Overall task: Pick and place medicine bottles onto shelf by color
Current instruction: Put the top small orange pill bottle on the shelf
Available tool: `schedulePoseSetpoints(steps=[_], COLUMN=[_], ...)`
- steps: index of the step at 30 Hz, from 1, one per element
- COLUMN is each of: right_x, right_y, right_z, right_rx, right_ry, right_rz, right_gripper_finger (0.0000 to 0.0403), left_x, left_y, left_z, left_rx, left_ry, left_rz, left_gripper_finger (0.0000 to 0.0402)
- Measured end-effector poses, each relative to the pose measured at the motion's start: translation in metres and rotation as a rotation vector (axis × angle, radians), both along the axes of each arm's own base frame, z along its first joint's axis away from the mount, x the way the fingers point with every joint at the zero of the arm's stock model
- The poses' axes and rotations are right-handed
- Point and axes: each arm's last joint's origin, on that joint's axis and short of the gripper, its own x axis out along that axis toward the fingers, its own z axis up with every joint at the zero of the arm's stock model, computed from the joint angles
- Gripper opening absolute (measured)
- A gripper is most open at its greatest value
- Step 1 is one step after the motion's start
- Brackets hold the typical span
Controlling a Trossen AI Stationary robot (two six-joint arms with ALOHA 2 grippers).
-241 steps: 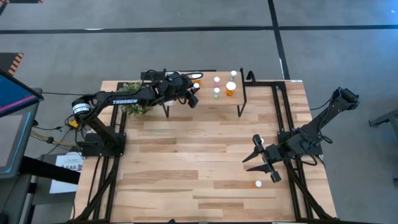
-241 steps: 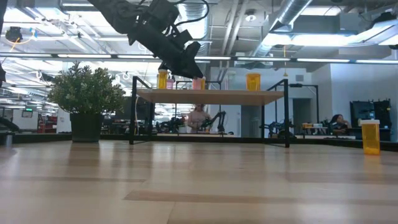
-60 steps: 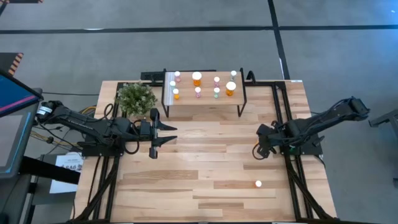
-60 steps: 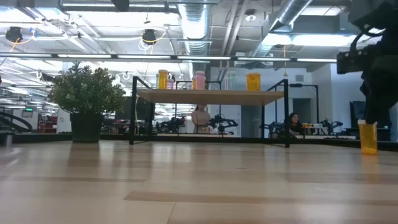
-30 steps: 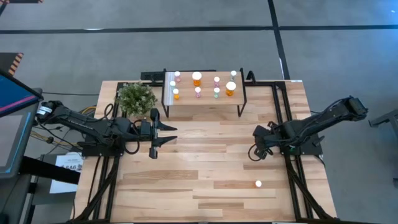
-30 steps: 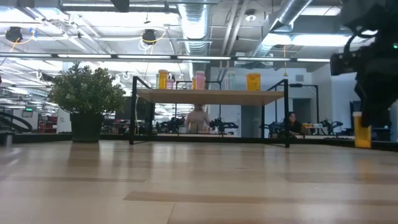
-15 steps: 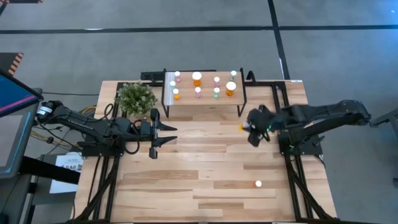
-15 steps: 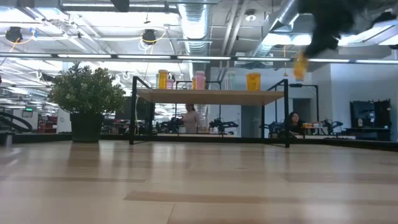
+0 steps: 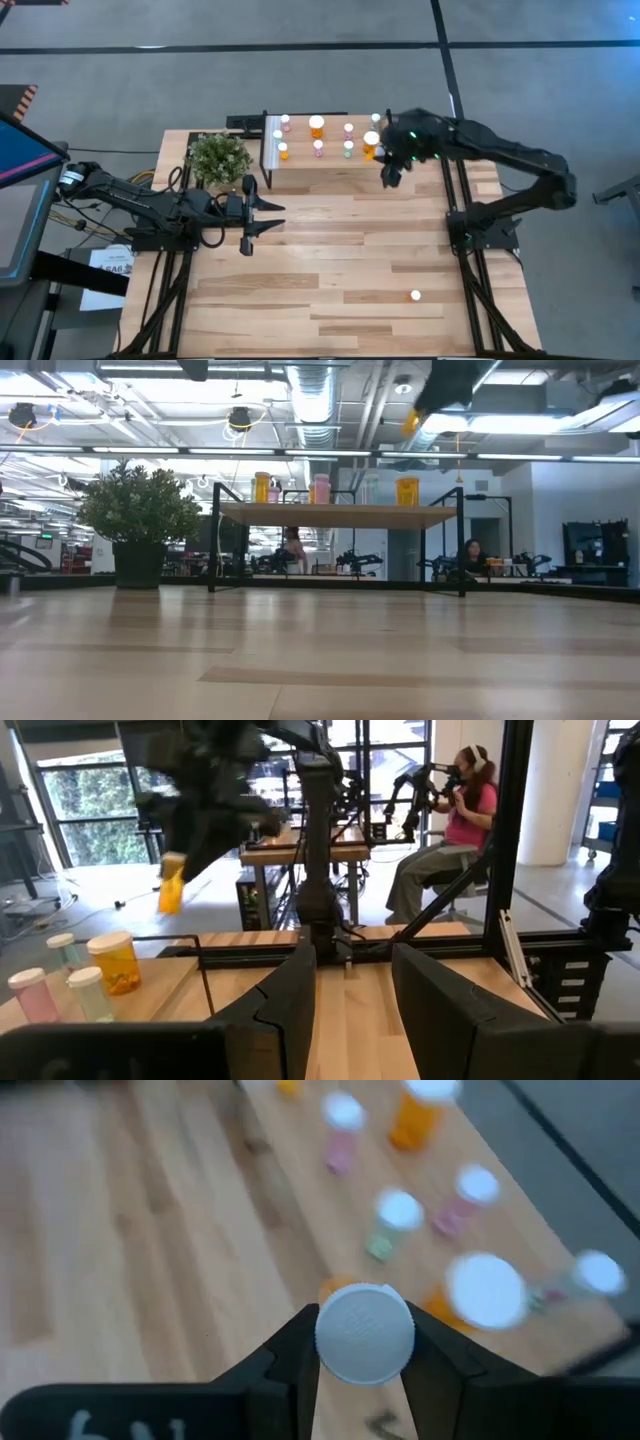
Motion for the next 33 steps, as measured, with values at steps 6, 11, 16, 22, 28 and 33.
schedulePoseSetpoints(steps=[6, 11, 16, 22, 28, 33], right_x=[0.008, 0.008, 0.007, 0.01, 0.012, 0.012], right_y=[-0.031, -0.045, -0.059, -0.071, -0.081, -0.083], right_z=[-0.012, -0.026, -0.033, -0.044, -0.05, -0.059], right_rx=[0.065, 0.135, 0.14, 0.162, 0.184, 0.18], right_ry=[0.192, 0.256, 0.284, 0.328, 0.337, 0.344], right_rz=[-0.007, 0.009, -0.014, -0.026, -0.032, -0.027], right_gripper_finger=[0.0133, 0.0136, 0.0134, 0.0136, 0.0133, 0.0137], left_x=[0.0, 0.0, 0.0, 0.0, 0.0, 0.0], left_y=[-0.001, -0.001, -0.001, -0.001, -0.001, -0.001], left_z=[-0.001, -0.002, -0.002, -0.002, -0.003, -0.004], left_rx=[-0.002, -0.001, 0.0, -0.003, -0.005, -0.006], left_ry=[0.011, 0.017, 0.02, 0.022, 0.027, 0.036], left_rz=[-0.019, -0.019, -0.02, -0.022, -0.022, -0.021], left_gripper_finger=[0.0123, 0.0123, 0.0123, 0.0123, 0.0123, 0.0123])
